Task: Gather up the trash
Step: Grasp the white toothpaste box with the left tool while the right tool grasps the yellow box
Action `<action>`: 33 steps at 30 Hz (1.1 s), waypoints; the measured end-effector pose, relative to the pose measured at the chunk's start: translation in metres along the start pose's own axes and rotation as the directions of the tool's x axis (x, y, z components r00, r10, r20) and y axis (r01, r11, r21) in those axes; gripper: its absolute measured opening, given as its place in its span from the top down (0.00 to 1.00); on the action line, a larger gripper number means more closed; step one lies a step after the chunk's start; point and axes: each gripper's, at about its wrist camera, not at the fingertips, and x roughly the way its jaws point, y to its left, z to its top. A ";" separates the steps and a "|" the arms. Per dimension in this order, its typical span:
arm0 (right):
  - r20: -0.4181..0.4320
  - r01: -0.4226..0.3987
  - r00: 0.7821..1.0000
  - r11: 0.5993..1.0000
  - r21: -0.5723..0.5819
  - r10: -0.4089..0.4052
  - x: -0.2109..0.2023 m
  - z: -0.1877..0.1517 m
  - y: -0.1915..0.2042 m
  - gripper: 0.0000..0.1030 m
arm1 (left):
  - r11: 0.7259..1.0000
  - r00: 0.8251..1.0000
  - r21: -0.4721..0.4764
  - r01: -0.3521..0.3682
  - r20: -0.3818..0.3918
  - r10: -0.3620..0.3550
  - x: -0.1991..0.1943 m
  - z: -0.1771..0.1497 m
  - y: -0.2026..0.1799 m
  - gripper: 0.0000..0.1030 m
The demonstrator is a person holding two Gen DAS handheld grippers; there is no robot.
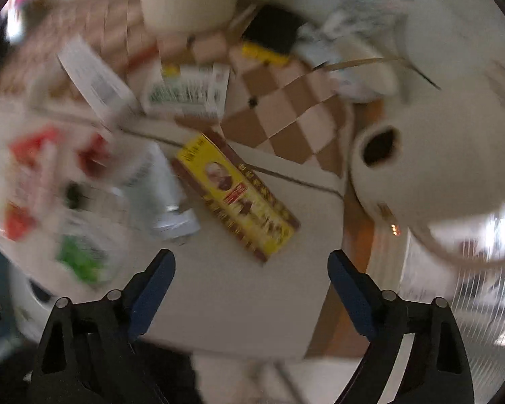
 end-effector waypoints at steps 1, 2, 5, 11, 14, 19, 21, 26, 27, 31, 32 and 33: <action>-0.014 0.015 1.000 1.000 -0.027 -0.015 0.011 0.005 0.001 0.16 | 1.000 1.000 -0.003 -0.011 -0.021 0.011 0.008 0.006 -0.009 0.00; -0.031 0.031 0.999 0.997 -0.064 -0.033 0.028 0.013 0.000 0.17 | 1.000 0.999 -0.006 -0.016 -0.034 0.016 0.014 0.011 -0.014 0.00; -0.070 -0.003 0.998 0.994 -0.114 -0.005 0.060 0.030 -0.004 0.18 | 1.000 0.997 -0.028 -0.010 -0.075 0.008 0.028 0.022 -0.025 0.00; -0.133 -0.169 0.980 0.974 -0.152 0.149 0.079 0.051 -0.015 0.18 | 0.995 0.989 -0.094 0.017 -0.142 -0.030 0.044 0.043 -0.028 0.00; -0.187 -0.251 0.957 0.955 -0.156 0.221 0.092 0.051 -0.016 0.18 | 0.992 0.989 -0.127 0.016 -0.146 -0.035 0.048 0.056 -0.026 0.00; -0.263 -0.340 0.919 0.927 -0.155 0.293 0.127 0.042 -0.005 0.21 | 0.984 0.981 -0.175 0.023 -0.186 -0.056 0.062 0.071 -0.028 0.00; -0.263 -0.332 0.923 0.927 -0.173 0.282 0.132 0.037 0.003 0.23 | 0.980 0.978 -0.197 0.031 -0.196 -0.070 0.067 0.076 -0.027 0.00; -0.193 -0.338 0.928 0.938 -0.073 0.319 0.138 0.040 -0.005 0.78 | 0.956 0.961 -0.284 0.073 -0.236 -0.144 0.084 0.087 -0.025 0.00; -0.176 -0.362 0.918 0.932 -0.001 0.356 0.141 0.043 -0.013 0.78 | 0.946 0.955 -0.313 0.081 -0.247 -0.163 0.088 0.089 -0.024 0.00; -0.085 -0.351 0.925 0.917 0.191 0.371 0.157 0.050 -0.034 0.78 | 0.886 0.926 -0.440 0.146 -0.254 -0.279 0.108 0.098 -0.018 0.00; -0.076 -0.359 0.920 0.907 0.221 0.383 0.161 0.050 -0.036 0.78 | 0.877 0.921 -0.455 0.156 -0.254 -0.296 0.111 0.101 -0.017 0.00; -0.068 -0.371 0.914 0.893 0.256 0.399 0.164 0.050 -0.038 0.78 | 0.870 0.915 -0.463 0.167 -0.256 -0.312 0.114 0.103 -0.018 0.02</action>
